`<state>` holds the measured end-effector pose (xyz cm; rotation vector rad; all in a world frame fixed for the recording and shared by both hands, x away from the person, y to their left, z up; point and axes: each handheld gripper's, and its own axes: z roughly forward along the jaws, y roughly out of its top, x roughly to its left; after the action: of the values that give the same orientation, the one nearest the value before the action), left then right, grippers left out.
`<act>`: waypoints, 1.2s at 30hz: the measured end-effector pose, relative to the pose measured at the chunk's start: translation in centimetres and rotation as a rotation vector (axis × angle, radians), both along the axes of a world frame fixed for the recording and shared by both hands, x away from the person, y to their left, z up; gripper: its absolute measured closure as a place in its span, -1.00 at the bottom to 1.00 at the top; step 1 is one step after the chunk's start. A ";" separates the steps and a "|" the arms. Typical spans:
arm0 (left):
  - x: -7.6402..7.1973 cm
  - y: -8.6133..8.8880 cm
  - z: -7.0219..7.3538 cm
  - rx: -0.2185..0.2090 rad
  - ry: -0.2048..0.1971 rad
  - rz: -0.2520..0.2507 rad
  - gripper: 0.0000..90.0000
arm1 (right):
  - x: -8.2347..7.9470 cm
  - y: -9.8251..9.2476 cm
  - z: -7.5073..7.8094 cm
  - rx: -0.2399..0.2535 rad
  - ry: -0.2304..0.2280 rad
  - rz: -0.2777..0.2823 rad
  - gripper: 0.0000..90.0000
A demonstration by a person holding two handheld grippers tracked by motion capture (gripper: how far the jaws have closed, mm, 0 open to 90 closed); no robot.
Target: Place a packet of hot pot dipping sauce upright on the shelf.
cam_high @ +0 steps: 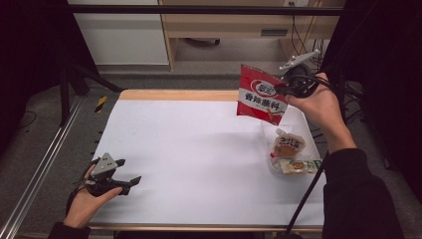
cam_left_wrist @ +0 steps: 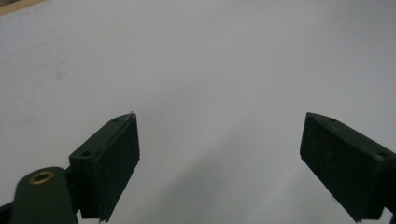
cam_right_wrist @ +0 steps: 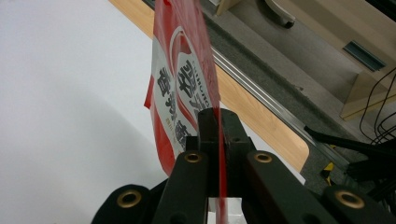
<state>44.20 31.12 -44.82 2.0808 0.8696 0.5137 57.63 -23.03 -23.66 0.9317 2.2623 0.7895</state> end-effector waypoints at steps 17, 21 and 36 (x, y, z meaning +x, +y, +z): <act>0.0 -0.3 0.0 0.016 -0.004 -0.008 -0.75 | -0.9 -3.9 -1.4 0.027 0.008 -0.099 1.00; -0.1 -0.4 0.0 0.018 -0.003 -0.007 -0.75 | -1.2 -5.0 -2.1 0.034 0.017 -0.121 1.00; -0.1 -0.5 -0.1 0.024 0.000 -0.015 -0.75 | -1.9 -7.9 -3.5 0.067 0.041 -0.172 1.00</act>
<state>44.13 30.60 -44.94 2.1079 0.8514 0.5183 55.77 -30.89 -27.15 1.1666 2.1665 0.7794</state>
